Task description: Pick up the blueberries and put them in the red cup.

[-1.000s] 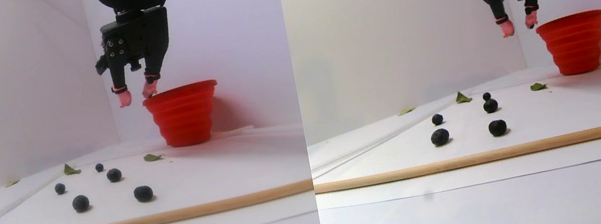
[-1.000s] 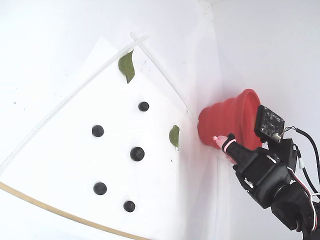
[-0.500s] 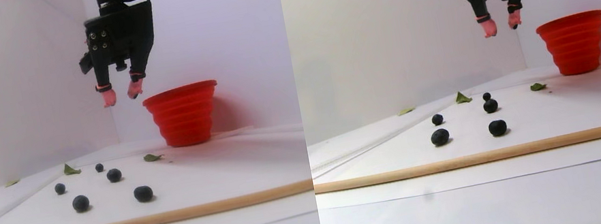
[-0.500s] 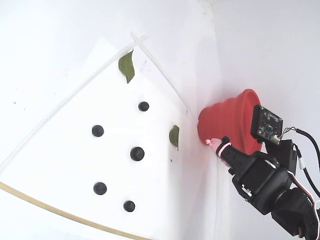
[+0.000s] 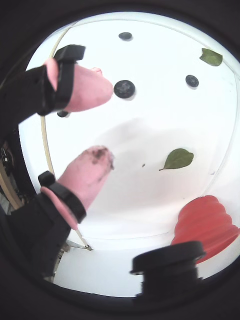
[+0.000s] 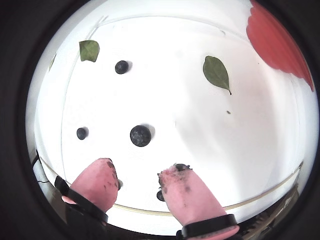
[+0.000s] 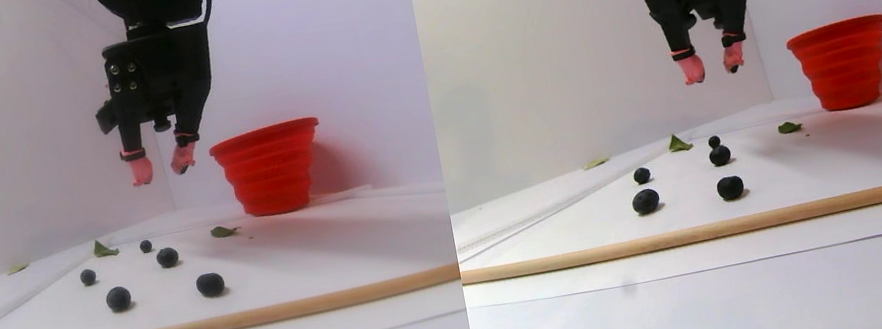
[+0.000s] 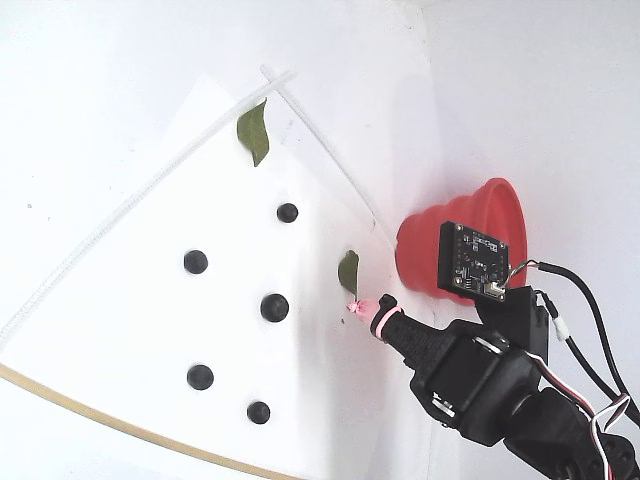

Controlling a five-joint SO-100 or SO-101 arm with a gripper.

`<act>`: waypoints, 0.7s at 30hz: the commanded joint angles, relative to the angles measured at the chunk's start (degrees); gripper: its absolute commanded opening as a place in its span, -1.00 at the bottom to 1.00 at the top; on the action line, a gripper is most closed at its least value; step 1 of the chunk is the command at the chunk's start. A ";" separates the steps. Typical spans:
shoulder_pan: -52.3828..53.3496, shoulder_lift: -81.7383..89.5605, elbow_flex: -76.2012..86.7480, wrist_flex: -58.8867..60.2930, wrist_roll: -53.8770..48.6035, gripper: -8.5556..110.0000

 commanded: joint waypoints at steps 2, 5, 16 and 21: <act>-1.23 8.44 -0.26 -0.35 -0.09 -0.59; -1.49 8.17 0.79 -1.05 -0.26 -0.59; -1.76 4.48 2.55 -4.48 -0.88 -0.58; -2.02 2.29 2.55 -5.80 -0.97 -0.58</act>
